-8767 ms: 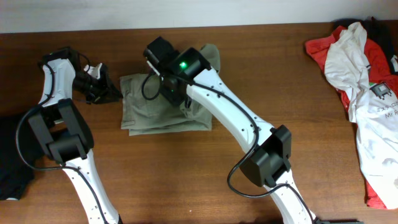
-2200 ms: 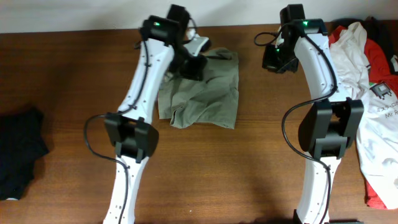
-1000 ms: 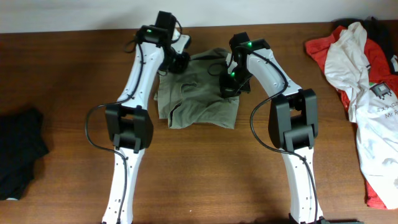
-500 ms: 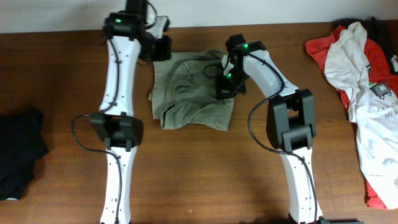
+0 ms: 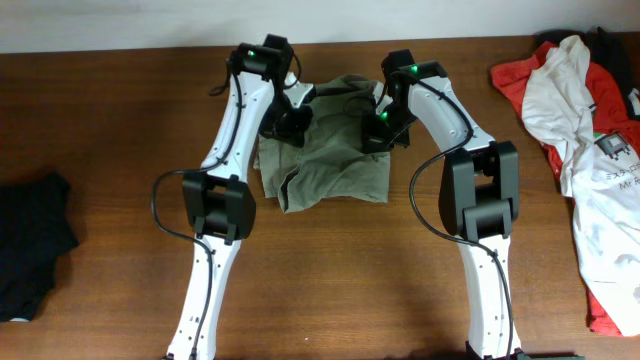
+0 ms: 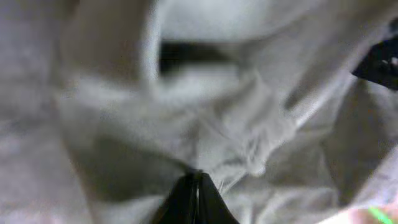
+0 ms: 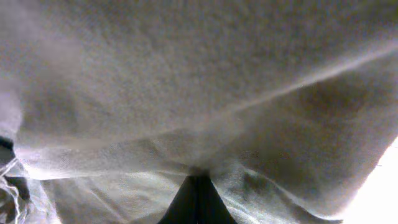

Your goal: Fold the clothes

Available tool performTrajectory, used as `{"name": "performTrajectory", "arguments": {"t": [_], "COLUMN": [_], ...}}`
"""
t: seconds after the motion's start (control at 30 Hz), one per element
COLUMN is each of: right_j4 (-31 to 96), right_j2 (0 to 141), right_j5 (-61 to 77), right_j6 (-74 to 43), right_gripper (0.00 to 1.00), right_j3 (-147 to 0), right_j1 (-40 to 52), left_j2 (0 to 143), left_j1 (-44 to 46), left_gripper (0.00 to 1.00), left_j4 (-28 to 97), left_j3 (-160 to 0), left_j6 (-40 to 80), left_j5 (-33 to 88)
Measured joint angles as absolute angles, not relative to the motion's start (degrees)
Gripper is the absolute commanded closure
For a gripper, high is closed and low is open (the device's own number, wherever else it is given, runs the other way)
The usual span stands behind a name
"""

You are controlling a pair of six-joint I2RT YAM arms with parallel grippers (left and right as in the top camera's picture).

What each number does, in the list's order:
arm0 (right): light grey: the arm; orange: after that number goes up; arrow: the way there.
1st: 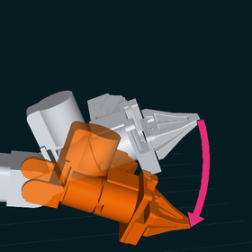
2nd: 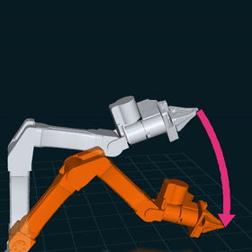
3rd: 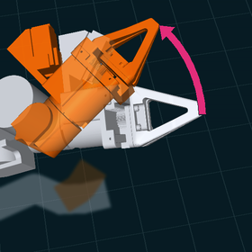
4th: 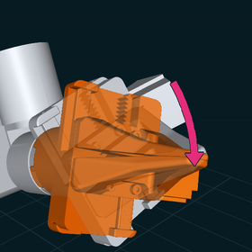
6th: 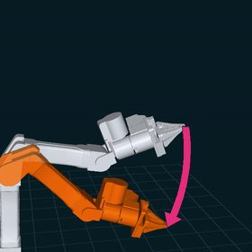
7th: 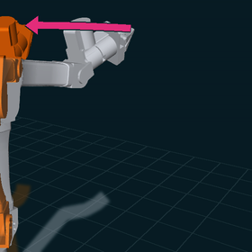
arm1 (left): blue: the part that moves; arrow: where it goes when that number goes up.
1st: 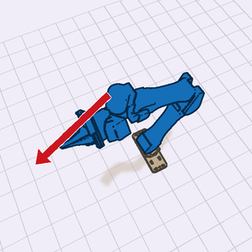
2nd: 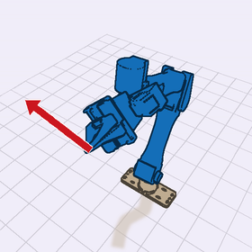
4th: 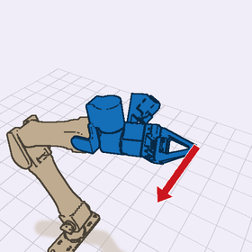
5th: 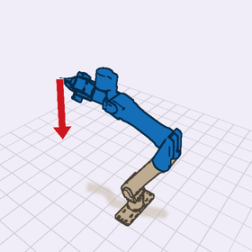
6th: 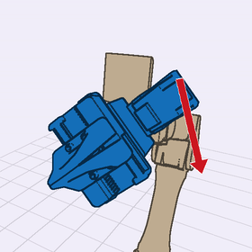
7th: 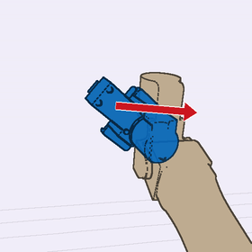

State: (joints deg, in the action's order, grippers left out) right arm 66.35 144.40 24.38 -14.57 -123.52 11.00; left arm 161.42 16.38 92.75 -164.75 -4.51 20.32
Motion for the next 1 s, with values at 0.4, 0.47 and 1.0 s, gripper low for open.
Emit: {"name": "performTrajectory", "arguments": {"t": [0.4, 0.47, 1.0], "right_j4": [66.61, 66.61, 66.67], "right_j2": [144.62, 144.73, 143.52], "right_j5": [24.86, 24.75, 28.21], "right_j6": [-14.59, -14.59, -12.75], "right_gripper": [0.96, 0.82, 0.01], "right_j3": [-123.50, -123.39, -124.14], "right_j1": [11.00, 11.00, 11.33], "left_j2": [165.49, 165.49, 151.37], "left_j1": [8.69, 2.68, -6.48], "left_gripper": [0.99, 0.99, 0.38], "left_j4": [84.29, 84.55, 93.45], "left_j3": [-166.65, -167.00, -167.37], "left_j6": [5.76, 7.86, 8.99], "left_j5": [15.09, 12.93, 18.92]}}
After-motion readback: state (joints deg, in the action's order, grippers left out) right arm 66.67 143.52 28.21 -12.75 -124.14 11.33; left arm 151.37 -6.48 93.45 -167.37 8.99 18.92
